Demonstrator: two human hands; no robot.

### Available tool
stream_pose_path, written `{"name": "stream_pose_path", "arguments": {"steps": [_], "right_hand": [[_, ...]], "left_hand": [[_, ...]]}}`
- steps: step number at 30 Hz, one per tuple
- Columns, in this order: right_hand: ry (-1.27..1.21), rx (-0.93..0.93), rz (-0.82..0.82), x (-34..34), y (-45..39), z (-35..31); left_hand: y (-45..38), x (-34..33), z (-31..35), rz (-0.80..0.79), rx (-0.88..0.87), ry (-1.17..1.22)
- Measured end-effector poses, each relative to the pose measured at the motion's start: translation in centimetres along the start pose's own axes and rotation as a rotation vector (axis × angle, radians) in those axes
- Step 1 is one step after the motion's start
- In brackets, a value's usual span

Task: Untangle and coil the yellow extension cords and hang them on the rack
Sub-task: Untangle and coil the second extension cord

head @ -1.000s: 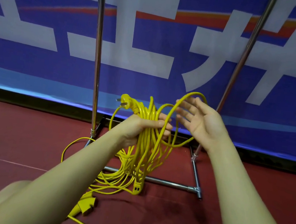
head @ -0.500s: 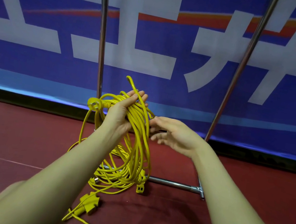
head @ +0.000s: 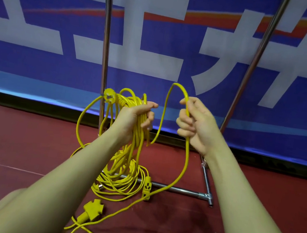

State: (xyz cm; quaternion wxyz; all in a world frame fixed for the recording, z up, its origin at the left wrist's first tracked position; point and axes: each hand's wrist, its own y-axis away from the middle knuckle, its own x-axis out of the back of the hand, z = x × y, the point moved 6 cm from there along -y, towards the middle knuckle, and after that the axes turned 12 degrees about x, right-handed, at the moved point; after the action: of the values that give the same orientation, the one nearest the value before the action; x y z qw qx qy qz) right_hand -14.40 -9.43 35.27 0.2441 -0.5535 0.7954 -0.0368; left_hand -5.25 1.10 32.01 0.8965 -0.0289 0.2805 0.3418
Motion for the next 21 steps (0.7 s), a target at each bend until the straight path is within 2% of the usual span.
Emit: {"name": "stream_pose_path", "arguments": {"steps": [4, 8, 14, 17, 21], "right_hand": [[-0.302, 0.038, 0.191, 1.5, -0.6, -0.8], [-0.514, 0.047, 0.283, 2.0, -0.9, -0.6], [-0.585, 0.087, 0.35, 2.6, -1.3, -0.7], [-0.6, 0.089, 0.354, 3.3, -1.7, -0.6], [-0.476, 0.069, 0.341, 4.1, -1.7, -0.7]], "left_hand": [[0.1, -0.7, -1.3, -0.068, 0.087, -0.154], [0.4, -1.5, -2.9, -0.144, 0.227, -0.21], [1.6, -3.7, -4.9, -0.315, 0.344, -0.285], [1.5, -4.1, -5.0, -0.354, 0.337, -0.241], [1.2, -4.3, -4.7, -0.366, 0.286, -0.186]]}}
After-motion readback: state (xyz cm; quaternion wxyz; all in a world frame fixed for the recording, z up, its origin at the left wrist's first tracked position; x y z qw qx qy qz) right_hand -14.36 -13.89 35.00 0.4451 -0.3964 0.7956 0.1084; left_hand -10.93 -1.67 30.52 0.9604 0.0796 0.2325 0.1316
